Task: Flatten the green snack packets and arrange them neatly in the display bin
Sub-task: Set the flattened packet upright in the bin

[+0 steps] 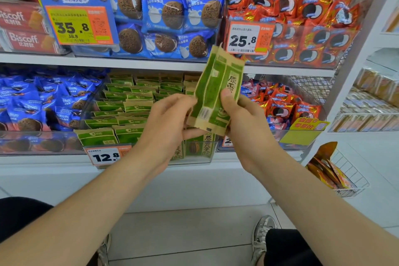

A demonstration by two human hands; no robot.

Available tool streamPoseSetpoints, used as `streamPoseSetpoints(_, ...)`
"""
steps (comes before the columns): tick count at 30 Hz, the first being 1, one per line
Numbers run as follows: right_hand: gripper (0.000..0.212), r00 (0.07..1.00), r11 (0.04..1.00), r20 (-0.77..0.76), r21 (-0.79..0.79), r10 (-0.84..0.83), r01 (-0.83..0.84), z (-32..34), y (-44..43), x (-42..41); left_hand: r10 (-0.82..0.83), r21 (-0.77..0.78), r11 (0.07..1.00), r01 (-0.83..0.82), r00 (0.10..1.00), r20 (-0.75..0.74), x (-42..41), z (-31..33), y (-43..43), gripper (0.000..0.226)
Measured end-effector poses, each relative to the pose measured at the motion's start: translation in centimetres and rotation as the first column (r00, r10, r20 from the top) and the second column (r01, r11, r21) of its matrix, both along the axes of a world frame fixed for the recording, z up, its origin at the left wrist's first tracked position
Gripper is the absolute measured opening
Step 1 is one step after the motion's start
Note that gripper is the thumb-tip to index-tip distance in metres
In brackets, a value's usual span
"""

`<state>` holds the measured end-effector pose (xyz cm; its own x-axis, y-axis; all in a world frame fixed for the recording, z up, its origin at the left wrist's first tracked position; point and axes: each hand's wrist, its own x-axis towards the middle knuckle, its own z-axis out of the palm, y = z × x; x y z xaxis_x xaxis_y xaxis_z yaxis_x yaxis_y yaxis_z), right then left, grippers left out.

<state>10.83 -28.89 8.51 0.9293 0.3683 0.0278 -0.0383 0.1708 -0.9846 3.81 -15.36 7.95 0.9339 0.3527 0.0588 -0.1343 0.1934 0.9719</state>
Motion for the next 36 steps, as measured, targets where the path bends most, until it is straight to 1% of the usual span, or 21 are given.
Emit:
streamPoseSetpoints(2,0.018,0.98,0.995,0.195,-0.089,-0.035,0.053,-0.1,0.0,-0.1,-0.004,0.029,1.0,0.005,1.0,-0.012,0.0,0.1,0.1,0.027)
streamPoseSetpoints(3,0.017,0.97,0.993,0.238,-0.097,-0.045,0.07,-0.1,0.1,-0.1,0.008,0.047,0.999,-0.007,1.0,-0.018,0.0,0.0,0.2,0.025)
streamPoseSetpoints(4,0.018,0.971,0.994,0.232,-0.08,-0.049,0.069,0.0,0.1,-0.2,0.02,0.059,0.998,-0.018,0.999,-0.026,0.0,-0.1,0.2,0.023)
streamPoseSetpoints(5,0.022,0.98,0.997,0.192,-0.054,-0.042,0.054,0.1,0.0,-0.3,0.024,0.064,0.998,-0.022,0.999,-0.031,0.1,-0.3,0.1,0.022)
streamPoseSetpoints(8,0.04,1.0,1.0,0.012,-0.003,0.001,-0.001,0.1,0.0,-0.2,0.036,0.045,0.998,-0.035,0.999,-0.023,0.2,-0.8,0.1,0.023)
streamPoseSetpoints(9,0.042,0.999,1.0,-0.044,0.015,0.015,-0.014,0.0,0.0,-0.2,0.052,0.025,0.998,-0.052,0.999,-0.016,0.3,-0.9,0.1,0.023)
streamPoseSetpoints(12,0.033,0.992,0.997,-0.112,0.05,0.056,-0.051,-0.6,0.2,0.0,0.104,-0.039,0.994,-0.104,0.995,-0.012,0.5,-1.3,0.5,0.021)
streamPoseSetpoints(15,0.028,0.991,0.995,-0.11,0.074,0.075,-0.067,-1.0,0.2,0.0,0.129,-0.038,0.991,-0.129,0.992,-0.011,0.5,-1.1,0.6,0.02)
streamPoseSetpoints(17,0.026,0.999,0.998,-0.035,0.063,0.034,-0.032,-1.0,0.2,-0.1,0.194,0.034,0.98,-0.194,0.981,0.012,0.4,-0.8,0.5,0.017)
streamPoseSetpoints(19,0.021,0.996,0.998,0.083,0.037,-0.044,0.041,-1.1,0.3,-0.2,0.277,0.151,0.948,-0.28,0.96,0.04,0.3,-0.7,0.5,0.019)
streamPoseSetpoints(20,0.017,0.986,0.996,0.142,0.027,-0.083,0.08,-1.1,0.4,-0.2,0.274,0.193,0.941,-0.278,0.96,0.049,0.2,-0.7,0.4,0.017)
streamPoseSetpoints(21,0.014,0.973,0.994,0.2,0.019,-0.113,0.111,-1.1,0.4,-0.2,0.236,0.211,0.947,-0.241,0.971,0.049,0.1,-0.6,0.3,0.018)
streamPoseSetpoints(23,0.01,0.942,0.989,0.304,0.001,-0.143,0.15,-1.1,0.4,-0.1,0.124,0.224,0.966,-0.129,0.992,0.035,-0.1,-0.6,0.0,0.031)
streamPoseSetpoints(24,0.009,0.932,0.987,0.331,-0.005,-0.15,0.16,-1.0,0.4,-0.1,0.077,0.243,0.967,-0.083,0.996,0.034,-0.2,-0.5,-0.1,0.033)
streamPoseSetpoints(27,0.011,0.938,0.983,0.295,0.01,-0.181,0.186,-0.8,0.1,0.1,-0.015,0.276,0.961,0.002,0.999,0.042,-0.1,-0.6,0.0,0.013)
streamPoseSetpoints(28,0.012,0.946,0.982,0.264,0.019,-0.187,0.189,-0.7,0.0,0.2,-0.026,0.28,0.96,0.014,0.999,0.039,0.0,-0.7,0.1,0.008)
streamPoseSetpoints(29,0.013,0.952,0.982,0.242,0.025,-0.19,0.189,-0.6,-0.1,0.2,-0.02,0.291,0.957,0.008,0.999,0.039,0.0,-0.8,0.2,0.008)
streamPoseSetpoints(32,0.009,0.946,0.982,0.266,0.012,-0.184,0.188,-0.4,-0.4,0.4,-0.026,0.327,0.945,0.01,0.999,0.047,-0.2,-0.9,-0.1,0.012)
streamPoseSetpoints(34,0.006,0.948,0.985,0.27,0.012,-0.168,0.171,-0.3,-0.4,0.1,-0.043,0.297,0.955,0.027,0.998,0.05,-0.4,-1.0,-0.4,0.028)
streamPoseSetpoints(35,0.006,0.95,0.986,0.266,0.011,-0.164,0.167,-0.4,-0.4,0.1,-0.04,0.285,0.958,0.023,0.998,0.052,-0.4,-1.0,-0.4,0.033)
streamPoseSetpoints(36,0.006,0.95,0.986,0.266,0.004,-0.163,0.168,-0.4,-0.4,0.1,-0.034,0.277,0.961,0.017,0.998,0.057,-0.4,-1.0,-0.3,0.032)
